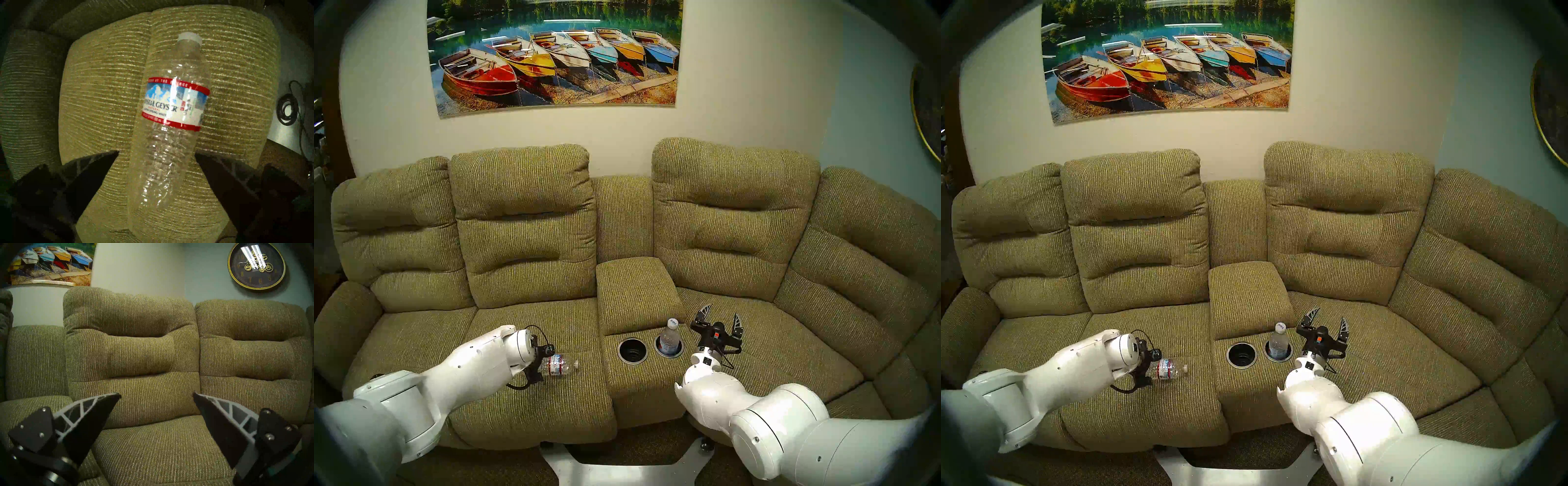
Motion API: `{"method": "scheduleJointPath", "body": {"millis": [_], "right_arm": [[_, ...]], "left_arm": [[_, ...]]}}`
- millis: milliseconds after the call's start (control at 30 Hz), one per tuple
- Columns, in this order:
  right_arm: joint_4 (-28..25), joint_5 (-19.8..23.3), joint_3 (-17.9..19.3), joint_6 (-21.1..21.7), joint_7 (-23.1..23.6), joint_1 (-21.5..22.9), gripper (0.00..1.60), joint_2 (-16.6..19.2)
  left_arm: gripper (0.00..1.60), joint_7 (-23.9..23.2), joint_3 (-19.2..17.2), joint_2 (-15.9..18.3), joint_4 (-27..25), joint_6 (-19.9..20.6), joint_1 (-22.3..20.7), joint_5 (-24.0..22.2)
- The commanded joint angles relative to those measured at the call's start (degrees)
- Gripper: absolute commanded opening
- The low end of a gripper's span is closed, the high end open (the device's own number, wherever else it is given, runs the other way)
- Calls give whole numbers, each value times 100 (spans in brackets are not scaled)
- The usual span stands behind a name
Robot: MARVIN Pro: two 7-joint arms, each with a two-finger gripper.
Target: Put bottles into cup holders
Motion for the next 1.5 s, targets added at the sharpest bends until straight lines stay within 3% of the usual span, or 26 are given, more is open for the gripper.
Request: {"method": "scheduleJointPath", "body": {"millis": [0, 500, 933, 1467], "right_arm": [[-24, -24, -12, -39, -15, 49, 160, -6], [-45, -83, -4, -39, -77, 50, 160, -10], [-43, -126, -3, -39, -126, 51, 160, -14], [-41, -181, -1, -39, -179, 50, 160, -17]], "left_arm": [[160, 6, -33, -107, 406, -208, -193, 6], [160, 264, -22, -843, 1861, -662, -492, 106], [160, 432, -2, -1289, 2516, -874, -357, 144], [160, 421, -205, -1681, 2950, -909, -749, 60]]}}
